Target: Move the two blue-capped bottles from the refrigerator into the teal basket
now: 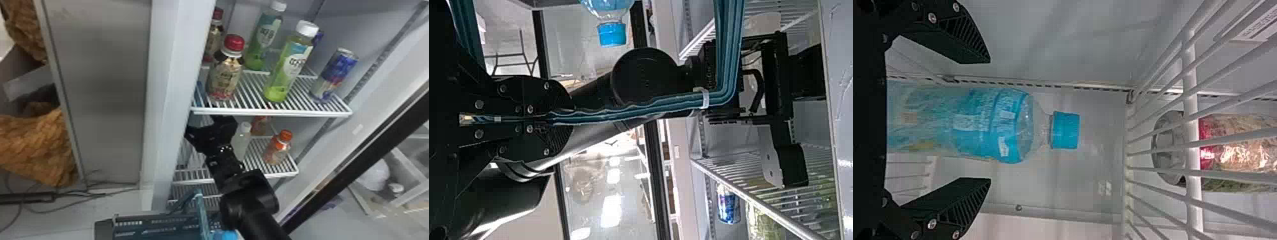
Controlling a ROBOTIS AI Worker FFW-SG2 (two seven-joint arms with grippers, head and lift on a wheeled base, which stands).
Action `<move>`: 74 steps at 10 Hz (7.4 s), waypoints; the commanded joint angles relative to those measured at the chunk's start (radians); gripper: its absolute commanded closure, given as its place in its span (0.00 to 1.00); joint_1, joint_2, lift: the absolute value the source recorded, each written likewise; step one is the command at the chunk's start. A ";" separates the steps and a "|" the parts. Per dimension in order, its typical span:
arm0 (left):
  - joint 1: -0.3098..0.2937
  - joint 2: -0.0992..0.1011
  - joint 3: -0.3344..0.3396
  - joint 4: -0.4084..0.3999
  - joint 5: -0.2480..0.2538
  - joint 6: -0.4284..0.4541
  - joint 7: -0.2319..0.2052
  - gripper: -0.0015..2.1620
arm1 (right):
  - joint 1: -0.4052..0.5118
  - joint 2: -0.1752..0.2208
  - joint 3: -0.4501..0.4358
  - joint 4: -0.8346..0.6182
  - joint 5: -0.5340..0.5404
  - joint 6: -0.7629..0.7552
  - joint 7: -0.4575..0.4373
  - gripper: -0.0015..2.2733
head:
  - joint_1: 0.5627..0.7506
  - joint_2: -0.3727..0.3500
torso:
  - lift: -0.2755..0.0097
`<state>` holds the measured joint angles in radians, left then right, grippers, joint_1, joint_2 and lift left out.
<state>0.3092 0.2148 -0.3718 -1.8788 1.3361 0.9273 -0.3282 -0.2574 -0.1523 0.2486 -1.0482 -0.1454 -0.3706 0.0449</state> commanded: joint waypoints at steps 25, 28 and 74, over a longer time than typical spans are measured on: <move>0.002 0.009 0.002 0.005 0.008 -0.014 0.000 0.51 | 0.355 -0.036 -0.077 -0.472 0.006 0.049 0.030 0.28 | 0.70 0.03 | 0.42; 0.005 0.009 0.004 0.005 0.008 -0.017 0.000 0.51 | 0.451 -0.038 -0.115 -0.578 0.007 0.088 0.056 0.28 | 0.70 0.03 | 0.42; 0.010 0.008 0.002 0.005 0.005 -0.012 0.000 0.51 | 1.148 0.013 -0.428 -1.366 -0.109 0.479 0.316 0.15 | 0.70 0.03 | 0.42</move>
<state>0.3168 0.2233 -0.3697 -1.8740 1.3407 0.9155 -0.3283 0.8810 -0.1421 -0.1788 -2.4030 -0.2621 0.1310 0.3631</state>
